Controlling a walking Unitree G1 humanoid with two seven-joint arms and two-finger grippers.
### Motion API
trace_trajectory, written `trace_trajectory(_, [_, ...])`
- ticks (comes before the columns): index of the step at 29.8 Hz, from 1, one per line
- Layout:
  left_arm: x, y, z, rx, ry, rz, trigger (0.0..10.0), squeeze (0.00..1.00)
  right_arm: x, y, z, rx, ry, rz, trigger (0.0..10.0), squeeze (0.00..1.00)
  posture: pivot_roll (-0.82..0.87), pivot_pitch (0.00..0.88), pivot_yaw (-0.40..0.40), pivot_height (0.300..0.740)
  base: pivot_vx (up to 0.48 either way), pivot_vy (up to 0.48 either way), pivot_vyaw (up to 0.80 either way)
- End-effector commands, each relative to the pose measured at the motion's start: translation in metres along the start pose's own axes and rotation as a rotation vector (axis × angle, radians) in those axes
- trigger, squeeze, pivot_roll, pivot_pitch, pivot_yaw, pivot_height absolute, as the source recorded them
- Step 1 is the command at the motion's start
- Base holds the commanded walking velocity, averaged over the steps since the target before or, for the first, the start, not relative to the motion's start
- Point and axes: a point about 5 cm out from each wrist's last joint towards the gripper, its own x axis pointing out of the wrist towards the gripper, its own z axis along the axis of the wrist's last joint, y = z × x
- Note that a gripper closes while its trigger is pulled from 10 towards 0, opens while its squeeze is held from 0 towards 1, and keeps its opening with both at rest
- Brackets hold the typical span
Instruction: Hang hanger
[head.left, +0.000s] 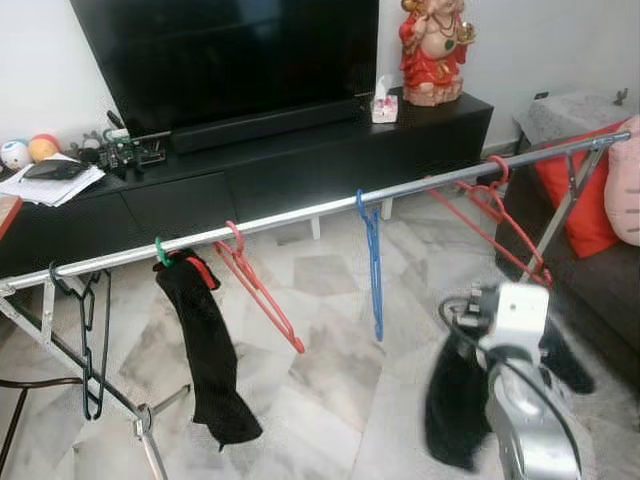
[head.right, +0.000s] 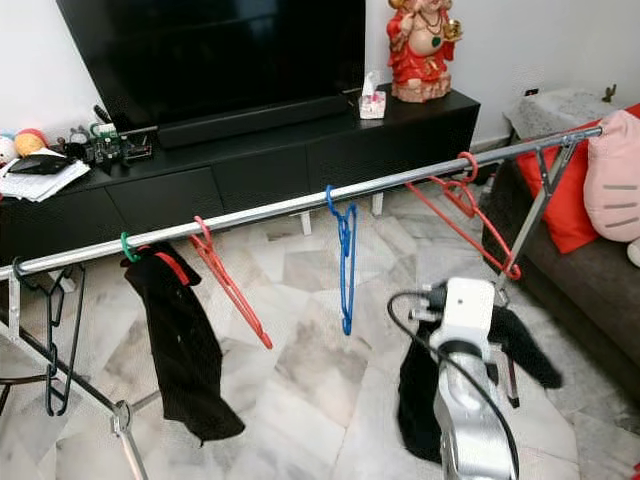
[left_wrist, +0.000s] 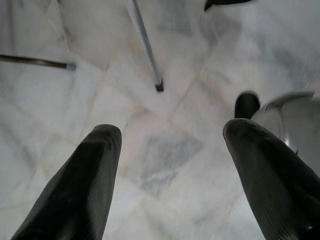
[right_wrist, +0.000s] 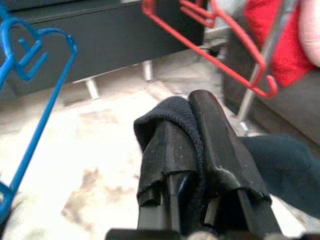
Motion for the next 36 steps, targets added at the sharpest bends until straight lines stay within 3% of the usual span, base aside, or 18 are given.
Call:
trace_trajectory(1, [0.0, 0.003, 0.005, -0.041, -0.038, 0.019, 10.0, 0.0, 0.001, 0.011, 0.006, 0.013, -0.05, 0.088, 10.0, 0.0, -0.12, 0.0, 0.088, 0.74, 0.0, 0.0, 0.0])
trace_trajectory(3, [0.0, 0.002, 0.007, -0.084, -0.075, 0.026, 10.0, 0.0, 0.0, 0.011, -0.011, -0.027, -0.008, 0.116, 10.0, 0.0, -0.11, 0.0, 0.083, 0.74, 0.0, 0.0, 0.0])
trace_trajectory(6, [-0.001, 0.001, 0.008, -0.079, -0.094, 0.023, 10.0, 0.0, 0.0, 0.008, -0.025, -0.041, 0.031, 0.112, 10.0, 0.0, -0.11, 0.0, 0.078, 0.74, 0.0, 0.0, 0.0])
trace_trajectory(9, [-0.001, 0.0, 0.011, -0.092, -0.135, 0.025, 10.0, 0.0, -0.004, 0.003, -0.055, -0.059, 0.112, 0.106, 10.0, 0.0, -0.11, 0.0, 0.071, 0.74, 0.0, 0.0, 0.0])
trace_trajectory(13, [-0.002, -0.001, 0.013, -0.104, -0.156, 0.029, 10.0, 0.0, -0.008, 0.001, -0.065, -0.098, 0.117, 0.1, 10.0, 0.0, -0.11, 0.0, 0.067, 0.74, 0.0, 0.0, 0.0])
trace_trajectory(15, [-0.003, -0.002, 0.015, -0.126, -0.19, 0.033, 10.0, 0.0, -0.019, 0.0, -0.08, -0.091, 0.145, 0.102, 10.0, 0.0, -0.1, 0.0, 0.062, 0.74, 0.0, 0.0, 0.0])
trace_trajectory(17, [-0.003, -0.002, 0.016, -0.133, -0.209, 0.033, 10.0, 0.0, -0.022, 0.0, -0.084, -0.095, 0.145, 0.107, 10.0, 0.0, -0.1, 0.0, 0.06, 0.74, 0.0, 0.0, 0.0])
trace_trajectory(19, [-0.003, 0.002, 0.059, -0.093, -0.442, 0.051, 10.0, 0.0, -0.024, -0.001, -0.084, -0.097, 0.133, 0.109, 10.0, 0.0, -0.09, 0.0, 0.061, 0.74, 0.0, 0.0, 0.0])
trace_trajectory(20, [-0.011, 0.006, 0.095, -0.062, -0.628, 0.073, 10.0, 0.0, -0.024, -0.001, -0.082, -0.094, 0.118, 0.112, 10.0, 0.0, -0.1, 0.0, 0.061, 0.74, 0.0, 0.0, 0.0])
trace_trajectory(23, [-0.024, 0.007, 0.114, -0.054, -0.741, 0.095, 10.0, 0.0, -0.022, -0.002, -0.076, -0.079, 0.083, 0.111, 10.0, 0.0, -0.11, 0.0, 0.06, 0.74, 0.0, 0.0, 0.0])
trace_trajectory(26, [-0.024, 0.007, 0.114, -0.052, -0.748, 0.096, 10.0, 0.0, -0.022, -0.002, -0.076, -0.077, 0.078, 0.11, 10.0, 0.0, -0.11, 0.0, 0.06, 0.74, 0.0, 0.0, 0.0])
trace_trajectory(29, [-0.036, 0.007, 0.127, -0.081, -0.828, 0.11, 10.0, 0.0, -0.02, -0.006, -0.075, -0.084, 0.064, 0.117, 10.0, 0.0, -0.1, 0.0, 0.052, 0.74, 0.0, 0.0, 0.0])
trace_trajectory(32, [-0.043, 0.007, 0.129, -0.084, -0.831, 0.115, 10.0, 0.0, -0.02, -0.006, -0.075, -0.084, 0.059, 0.118, 10.0, 0.0, -0.1, 0.0, 0.052, 0.74, 0.0, 0.0, 0.0])
trace_trajectory(34, [-0.056, -0.003, 0.134, -0.07, -0.868, 0.067, 10.0, 0.0, -0.02, -0.006, -0.079, -0.094, 0.072, 0.129, 10.0, 0.0, -0.08, 0.0, 0.05, 0.74, 0.0, 0.0, 0.0])
trace_trajectory(36, [-0.058, -0.005, 0.127, -0.077, -0.855, 0.038, 10.0, 0.0, -0.02, -0.003, -0.081, -0.094, 0.078, 0.138, 10.0, 0.0, -0.08, 0.0, 0.057, 0.74, 0.0, 0.0, 0.0])
